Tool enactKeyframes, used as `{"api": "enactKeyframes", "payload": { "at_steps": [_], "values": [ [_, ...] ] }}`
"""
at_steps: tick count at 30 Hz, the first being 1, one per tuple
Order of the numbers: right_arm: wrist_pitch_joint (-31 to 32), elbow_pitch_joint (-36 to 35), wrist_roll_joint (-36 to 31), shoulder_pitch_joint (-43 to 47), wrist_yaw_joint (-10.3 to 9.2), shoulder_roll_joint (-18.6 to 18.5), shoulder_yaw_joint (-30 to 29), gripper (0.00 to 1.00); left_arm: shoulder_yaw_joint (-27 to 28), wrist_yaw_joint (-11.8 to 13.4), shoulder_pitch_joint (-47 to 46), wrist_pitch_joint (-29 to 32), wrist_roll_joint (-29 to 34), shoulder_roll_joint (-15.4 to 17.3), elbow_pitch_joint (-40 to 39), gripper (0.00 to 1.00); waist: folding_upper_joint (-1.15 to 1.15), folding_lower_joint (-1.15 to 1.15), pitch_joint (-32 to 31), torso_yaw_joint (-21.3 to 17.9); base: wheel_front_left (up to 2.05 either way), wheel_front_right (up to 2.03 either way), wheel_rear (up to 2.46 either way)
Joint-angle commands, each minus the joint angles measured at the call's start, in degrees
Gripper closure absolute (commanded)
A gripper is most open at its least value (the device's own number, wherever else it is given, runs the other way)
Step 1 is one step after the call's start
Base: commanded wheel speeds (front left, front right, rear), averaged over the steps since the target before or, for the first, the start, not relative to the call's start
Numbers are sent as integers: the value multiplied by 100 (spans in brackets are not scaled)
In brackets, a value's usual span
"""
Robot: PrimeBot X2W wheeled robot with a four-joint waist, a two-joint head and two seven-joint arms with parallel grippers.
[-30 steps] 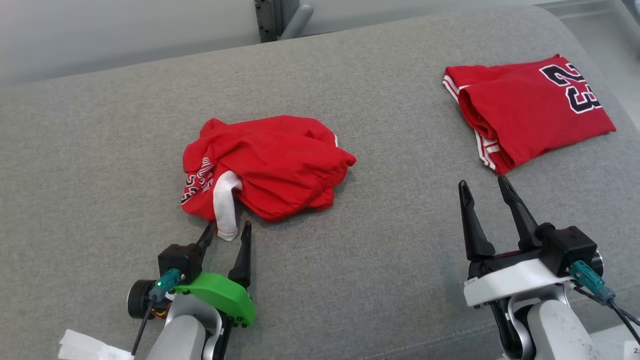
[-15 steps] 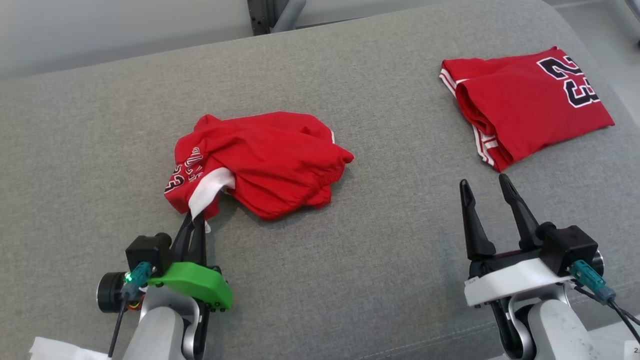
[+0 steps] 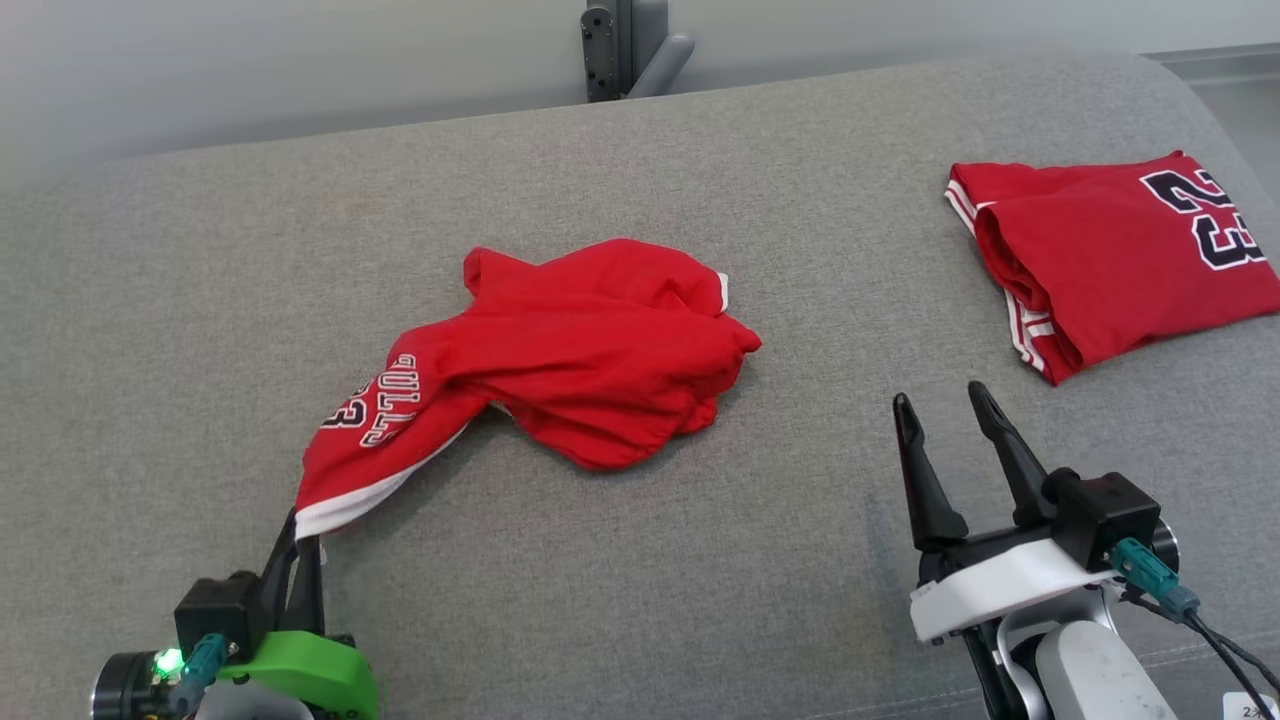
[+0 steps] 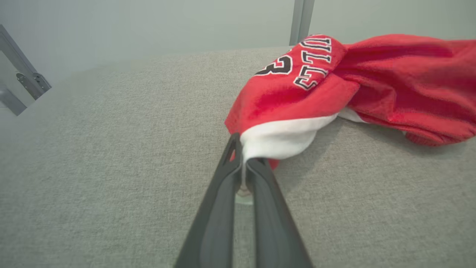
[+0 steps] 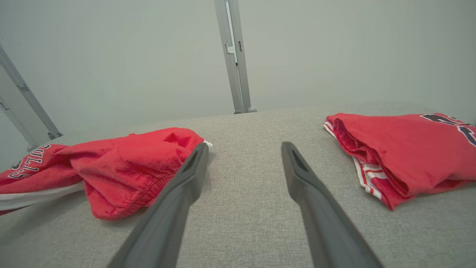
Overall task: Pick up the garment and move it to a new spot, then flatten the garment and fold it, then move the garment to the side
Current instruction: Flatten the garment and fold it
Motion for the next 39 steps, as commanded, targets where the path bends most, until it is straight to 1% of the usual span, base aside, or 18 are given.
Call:
{"api": "enactKeyframes", "payload": {
  "at_steps": [1,4,5,6,7,8,12,16,22,27,29,32,34,38,39],
  "values": [
    [-24,23,67,28,-9,-6,13,0,24,-35,-2,-3,1,32,66,100,41,0,-7,13,0,0,0],
    [-24,116,70,-20,-9,-6,106,0,92,-58,-158,-3,-50,22,430,100,41,0,7,2,0,0,0],
    [-24,145,72,-39,-9,-6,136,0,108,-59,-214,-3,-60,6,511,86,41,0,15,-5,0,0,0],
    [-24,187,75,-58,-9,-5,176,0,111,-44,-250,-3,-51,-28,579,56,41,0,20,-11,0,0,0],
    [-24,233,77,-76,-9,-5,218,0,106,-33,-261,-3,-39,-55,642,12,41,0,22,-15,0,0,0],
    [-24,273,77,-99,-9,-6,261,0,126,-52,-298,-3,-46,-51,696,0,41,0,29,-18,0,0,0],
    [-24,459,115,-172,-9,-5,514,0,219,-144,-418,-3,-101,-100,722,0,41,0,30,40,0,0,0],
    [-24,677,200,-234,-9,-6,791,0,322,-173,-261,-3,-124,-181,443,0,41,0,2,228,0,0,0],
    [-24,1104,451,-406,-9,-7,1148,0,376,-237,130,-3,-77,-306,-137,0,41,0,-47,696,0,0,0],
    [-22,1486,642,-640,-9,-10,1314,0,348,-275,370,-3,-74,-395,-481,0,41,0,-83,1114,0,0,0],
    [-21,1659,735,-721,-9,-11,1350,0,303,-295,418,-3,-81,-427,-622,0,41,0,-88,1263,0,0,0],
    [-20,1904,1139,-817,-9,-9,1468,0,156,-309,441,-3,-103,-456,-785,0,41,0,-96,1480,0,0,0],
    [-20,2095,1272,-915,-9,-12,1497,0,26,-320,432,-3,-141,-472,-879,0,41,0,-105,1606,0,0,0],
    [-20,2479,1566,-1064,-9,-13,1471,0,-273,-280,378,-3,-235,-491,-1015,0,41,0,-98,1817,0,0,0],
    [-20,2479,1566,-1064,-9,-13,1471,0,-273,-280,378,-3,-235,-491,-1015,0,41,0,-98,1817,0,0,0]
  ]
}}
